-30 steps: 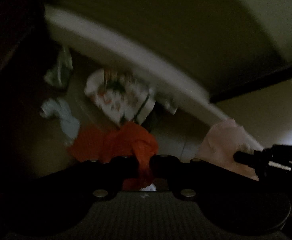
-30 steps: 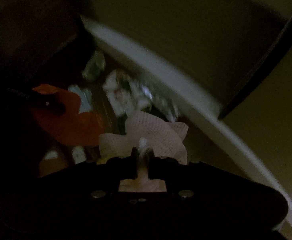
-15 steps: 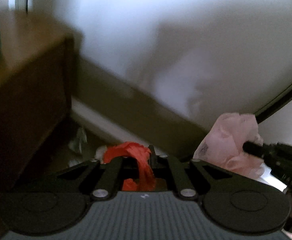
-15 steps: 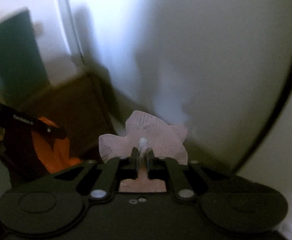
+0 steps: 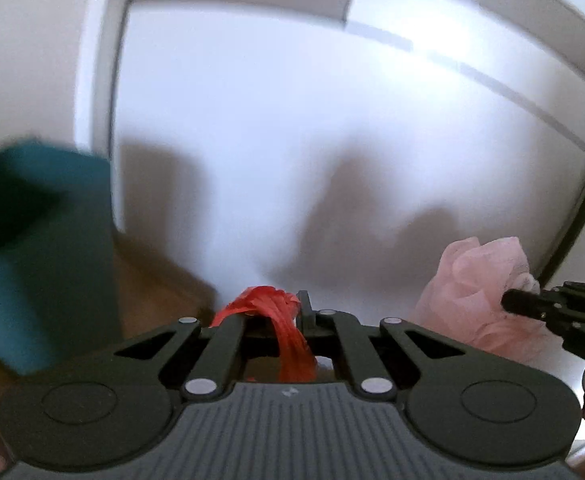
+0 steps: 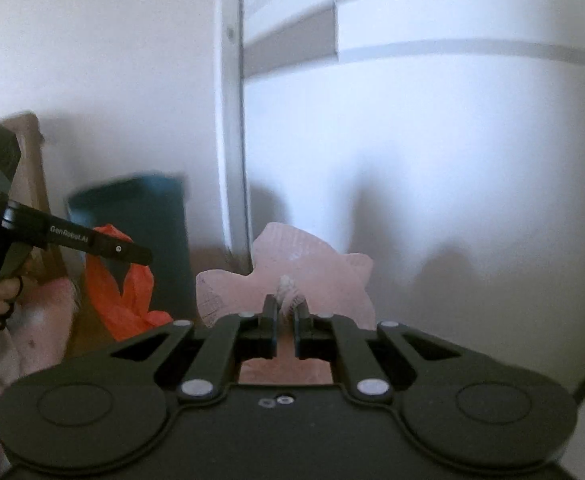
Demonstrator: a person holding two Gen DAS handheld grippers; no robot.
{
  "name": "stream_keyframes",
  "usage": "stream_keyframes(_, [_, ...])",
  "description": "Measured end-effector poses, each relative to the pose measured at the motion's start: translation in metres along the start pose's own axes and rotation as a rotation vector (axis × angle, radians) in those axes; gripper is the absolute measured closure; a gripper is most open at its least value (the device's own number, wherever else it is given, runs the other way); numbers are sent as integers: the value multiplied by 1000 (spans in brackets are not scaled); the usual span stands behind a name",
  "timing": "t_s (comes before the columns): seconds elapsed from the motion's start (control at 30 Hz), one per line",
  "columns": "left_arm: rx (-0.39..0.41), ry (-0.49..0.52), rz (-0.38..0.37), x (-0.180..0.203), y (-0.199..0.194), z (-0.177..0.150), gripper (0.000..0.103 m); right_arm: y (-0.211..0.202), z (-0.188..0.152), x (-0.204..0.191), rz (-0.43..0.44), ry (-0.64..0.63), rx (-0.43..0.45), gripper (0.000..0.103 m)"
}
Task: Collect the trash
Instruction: 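Lift both tools with their trash and carry them toward the teal bin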
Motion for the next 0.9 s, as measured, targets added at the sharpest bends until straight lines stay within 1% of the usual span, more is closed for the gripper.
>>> stream_keyframes(0.07, [46, 15, 24, -9, -19, 21, 98, -2, 27, -8, -7, -27, 49, 97])
stream_keyframes(0.13, [92, 28, 49, -19, -37, 42, 98, 0, 52, -15, 8, -38, 82, 97])
stream_keyframes(0.23, [153, 49, 85, -32, -66, 74, 98, 11, 85, -26, 36, -43, 108, 97])
stream_keyframes(0.4, [218, 65, 131, -58, -91, 122, 98, 41, 131, -58, 121, -36, 126, 97])
stream_keyframes(0.47, [243, 79, 157, -66, -94, 146, 98, 71, 145, -76, 150, -57, 124, 97])
stream_keyframes(0.57, [280, 102, 193, -79, -98, 174, 98, 96, 163, -98, 183, -77, 118, 97])
stream_keyframes(0.6, [292, 110, 207, -84, -98, 180, 98, 101, 167, -104, 191, -81, 117, 97])
stream_keyframes(0.63, [303, 120, 213, -82, -113, 186, 98, 110, 172, -110, 203, -84, 115, 97])
stream_keyframes(0.7, [321, 127, 223, -88, -122, 193, 98, 127, 180, -124, 220, -100, 114, 97])
stream_keyframes(0.8, [320, 107, 227, -111, -108, 199, 98, 157, 189, -147, 252, -120, 103, 98])
stream_keyframes(0.83, [315, 101, 228, -113, -108, 193, 98, 168, 190, -155, 261, -129, 98, 98])
stream_keyframes(0.9, [295, 89, 233, -129, -90, 187, 98, 185, 188, -169, 278, -141, 85, 98])
Point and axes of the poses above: each gripper's, at about its wrist camera, not at the fingertips, and y roughly the way its jaws point, x to its right, z to its top, the point moved 8 cm from there along y, roughly the way its jaws point, and after that the axes turned 4 degrees about -x, right-handed, at the moved point
